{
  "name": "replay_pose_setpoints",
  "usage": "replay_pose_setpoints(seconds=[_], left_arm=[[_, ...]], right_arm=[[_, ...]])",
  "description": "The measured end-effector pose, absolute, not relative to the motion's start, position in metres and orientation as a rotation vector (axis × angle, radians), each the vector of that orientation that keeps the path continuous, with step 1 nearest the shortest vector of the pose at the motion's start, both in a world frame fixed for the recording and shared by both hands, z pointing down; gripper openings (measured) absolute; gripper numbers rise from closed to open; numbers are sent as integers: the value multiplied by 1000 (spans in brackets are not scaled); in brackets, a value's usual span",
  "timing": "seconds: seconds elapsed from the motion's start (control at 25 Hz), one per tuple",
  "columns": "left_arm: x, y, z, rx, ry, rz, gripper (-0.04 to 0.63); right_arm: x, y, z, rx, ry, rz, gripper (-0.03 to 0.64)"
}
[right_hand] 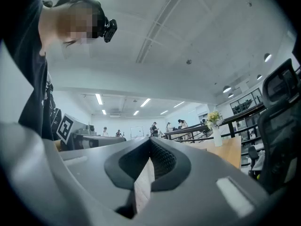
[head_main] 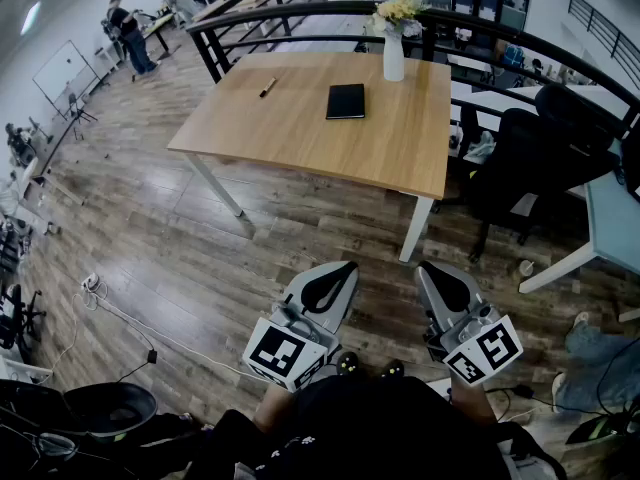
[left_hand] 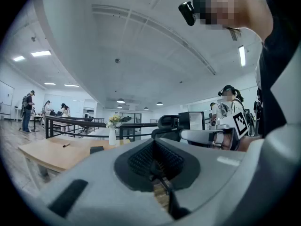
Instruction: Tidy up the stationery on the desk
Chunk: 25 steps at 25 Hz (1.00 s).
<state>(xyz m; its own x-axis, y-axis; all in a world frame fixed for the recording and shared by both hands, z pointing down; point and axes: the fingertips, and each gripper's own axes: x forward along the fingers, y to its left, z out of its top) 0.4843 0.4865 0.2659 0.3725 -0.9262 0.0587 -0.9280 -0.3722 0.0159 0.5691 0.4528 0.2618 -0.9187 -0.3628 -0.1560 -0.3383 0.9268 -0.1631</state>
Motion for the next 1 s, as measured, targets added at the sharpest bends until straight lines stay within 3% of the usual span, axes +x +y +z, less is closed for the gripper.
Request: replay_pose_setpoints(seconds=[1.0], left_arm=[[497, 491, 299, 2444, -1862, 105, -8]], right_arm=[[599, 442, 292, -437, 2926, -265, -3]])
